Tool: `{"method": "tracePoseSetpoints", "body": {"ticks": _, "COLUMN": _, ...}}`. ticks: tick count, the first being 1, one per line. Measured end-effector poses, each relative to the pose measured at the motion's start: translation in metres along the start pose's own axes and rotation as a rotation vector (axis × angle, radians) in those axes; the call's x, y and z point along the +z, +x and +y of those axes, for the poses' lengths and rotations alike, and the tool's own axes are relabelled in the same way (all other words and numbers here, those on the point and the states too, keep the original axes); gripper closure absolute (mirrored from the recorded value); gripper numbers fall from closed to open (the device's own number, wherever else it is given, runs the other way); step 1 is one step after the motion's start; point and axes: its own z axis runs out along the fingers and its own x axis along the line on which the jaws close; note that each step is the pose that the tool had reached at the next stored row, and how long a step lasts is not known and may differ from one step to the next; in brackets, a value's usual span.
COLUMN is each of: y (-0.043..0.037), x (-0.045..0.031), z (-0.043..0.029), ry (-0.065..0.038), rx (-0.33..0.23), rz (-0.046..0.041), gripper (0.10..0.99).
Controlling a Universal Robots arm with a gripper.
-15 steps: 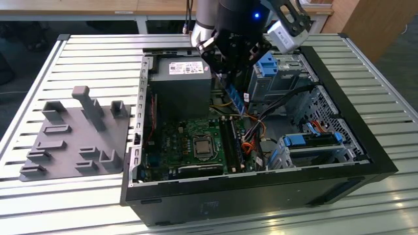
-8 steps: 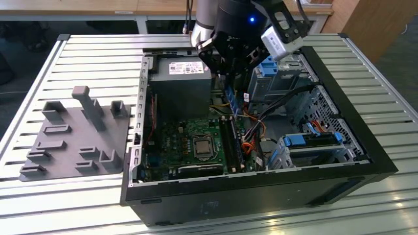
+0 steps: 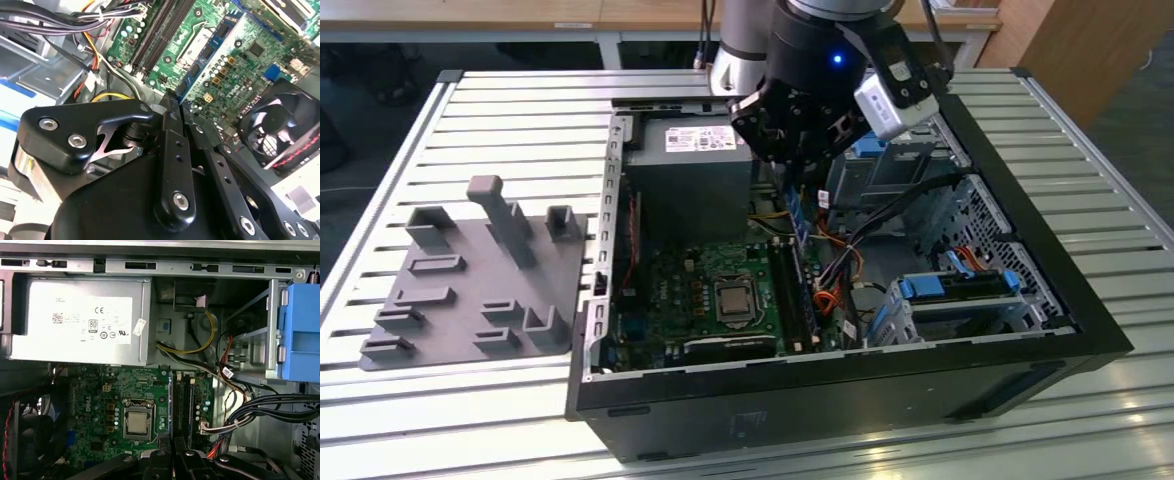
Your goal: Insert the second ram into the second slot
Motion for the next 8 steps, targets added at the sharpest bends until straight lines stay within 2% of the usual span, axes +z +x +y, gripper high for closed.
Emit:
{"method": "tracePoseSetpoints", "body": {"ticks": 5, "y": -0.0015, "x": 0.0089, "z": -0.0001, "ry": -0.002, "rx": 0.005, "rz": 0.0, "gripper": 0.949}}
{"method": "tracePoseSetpoints", "body": {"ticks": 8, "y": -0.0017, "x": 0.012, "z": -0.001, "ry": -0.017, "rx": 0.004, "rz": -0.0004, "gripper": 0.949}}
